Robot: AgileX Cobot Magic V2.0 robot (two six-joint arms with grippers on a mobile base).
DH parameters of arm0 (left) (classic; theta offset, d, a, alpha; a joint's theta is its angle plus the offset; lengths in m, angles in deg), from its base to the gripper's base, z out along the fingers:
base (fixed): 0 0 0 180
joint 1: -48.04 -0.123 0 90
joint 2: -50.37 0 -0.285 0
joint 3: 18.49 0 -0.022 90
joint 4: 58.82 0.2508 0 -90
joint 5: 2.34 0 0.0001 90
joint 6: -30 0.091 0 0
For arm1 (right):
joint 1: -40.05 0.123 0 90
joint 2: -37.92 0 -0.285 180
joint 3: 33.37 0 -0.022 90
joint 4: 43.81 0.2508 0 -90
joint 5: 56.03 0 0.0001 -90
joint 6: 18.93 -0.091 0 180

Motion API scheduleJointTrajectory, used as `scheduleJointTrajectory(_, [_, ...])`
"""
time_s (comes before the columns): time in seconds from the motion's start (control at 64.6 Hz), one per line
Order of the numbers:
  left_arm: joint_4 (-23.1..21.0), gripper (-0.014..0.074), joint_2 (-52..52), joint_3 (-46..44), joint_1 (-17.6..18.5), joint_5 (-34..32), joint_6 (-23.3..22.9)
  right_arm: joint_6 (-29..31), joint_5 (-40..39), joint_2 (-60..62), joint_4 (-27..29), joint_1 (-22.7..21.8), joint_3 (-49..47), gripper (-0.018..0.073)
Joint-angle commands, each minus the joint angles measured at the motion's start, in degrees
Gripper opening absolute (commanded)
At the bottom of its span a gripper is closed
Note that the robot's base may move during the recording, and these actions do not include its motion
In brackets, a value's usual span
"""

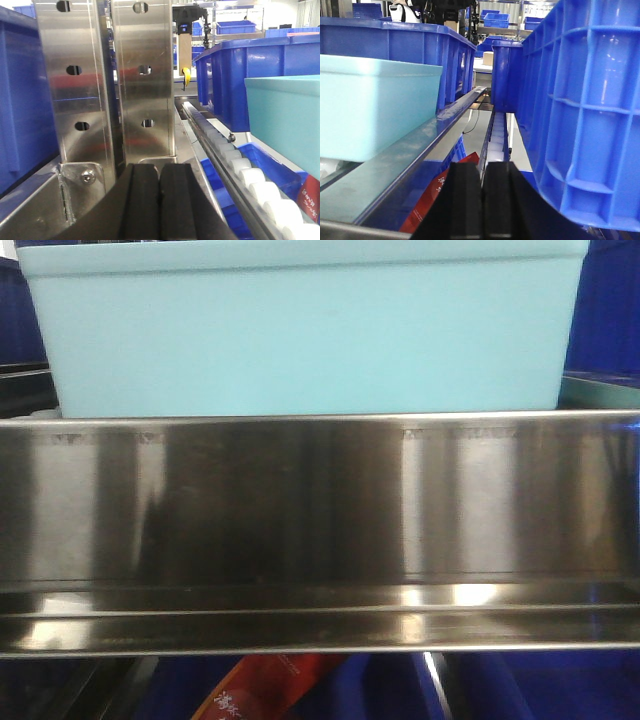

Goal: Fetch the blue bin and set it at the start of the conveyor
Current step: 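Move both grippers toward the rims of the light-teal bin on the shelf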

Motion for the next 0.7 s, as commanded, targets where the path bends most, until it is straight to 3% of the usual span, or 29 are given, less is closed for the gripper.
scheduleJointTrajectory(0.0, [-0.3,-0.0111,-0.2,-0.2,0.2,-1.0,0.1,0.0,-1.1,0.2,0.3,-0.2,0.0,-0.0164])
scheduleJointTrajectory(0.681, [-0.3,-0.0111,-0.2,-0.2,0.2,-1.1,0.1,0.0,-1.1,0.2,0.3,-0.2,0.0,-0.0164])
